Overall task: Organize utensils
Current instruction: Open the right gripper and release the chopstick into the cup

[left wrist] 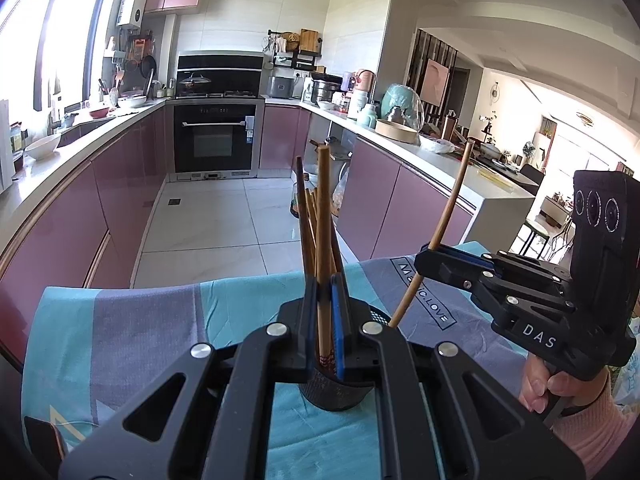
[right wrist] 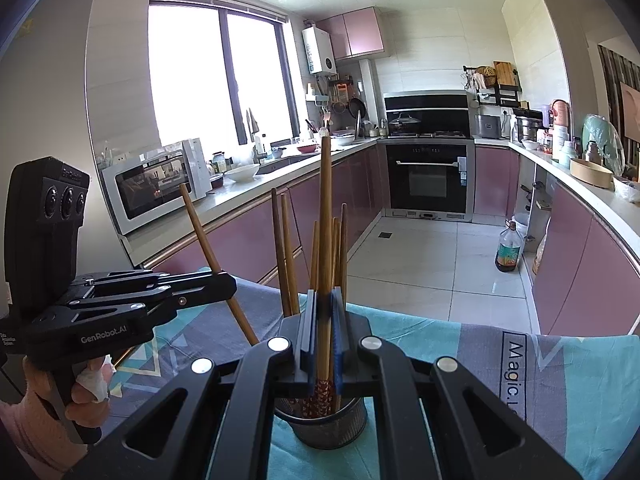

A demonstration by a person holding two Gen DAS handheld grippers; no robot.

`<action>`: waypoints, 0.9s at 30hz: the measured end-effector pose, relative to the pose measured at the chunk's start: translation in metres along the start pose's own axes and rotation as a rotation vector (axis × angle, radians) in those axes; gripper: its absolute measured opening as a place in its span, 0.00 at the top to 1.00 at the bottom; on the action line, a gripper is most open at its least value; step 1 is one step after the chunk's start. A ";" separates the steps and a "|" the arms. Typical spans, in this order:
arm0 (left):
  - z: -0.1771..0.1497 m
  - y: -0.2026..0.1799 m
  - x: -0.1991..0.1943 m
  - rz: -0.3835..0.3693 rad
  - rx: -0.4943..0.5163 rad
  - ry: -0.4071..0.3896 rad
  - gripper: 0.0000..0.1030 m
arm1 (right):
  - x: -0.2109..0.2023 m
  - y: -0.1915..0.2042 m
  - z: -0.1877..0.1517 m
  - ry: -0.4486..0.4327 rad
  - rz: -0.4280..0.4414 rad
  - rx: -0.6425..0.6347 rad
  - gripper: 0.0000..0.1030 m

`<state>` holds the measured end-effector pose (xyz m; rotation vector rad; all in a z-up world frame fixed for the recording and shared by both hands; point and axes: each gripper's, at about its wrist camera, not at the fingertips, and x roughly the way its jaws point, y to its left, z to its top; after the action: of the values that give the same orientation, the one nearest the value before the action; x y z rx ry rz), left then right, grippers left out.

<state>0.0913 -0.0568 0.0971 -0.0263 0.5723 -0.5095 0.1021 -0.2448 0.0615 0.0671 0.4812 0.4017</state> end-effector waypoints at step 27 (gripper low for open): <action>0.000 0.007 0.040 -0.009 -0.001 0.078 0.93 | 0.029 -0.007 -0.007 0.090 -0.014 0.005 0.95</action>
<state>0.1233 -0.0696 0.0757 -0.0105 0.6489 -0.5205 0.1249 -0.2406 0.0421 0.0509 0.5715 0.3907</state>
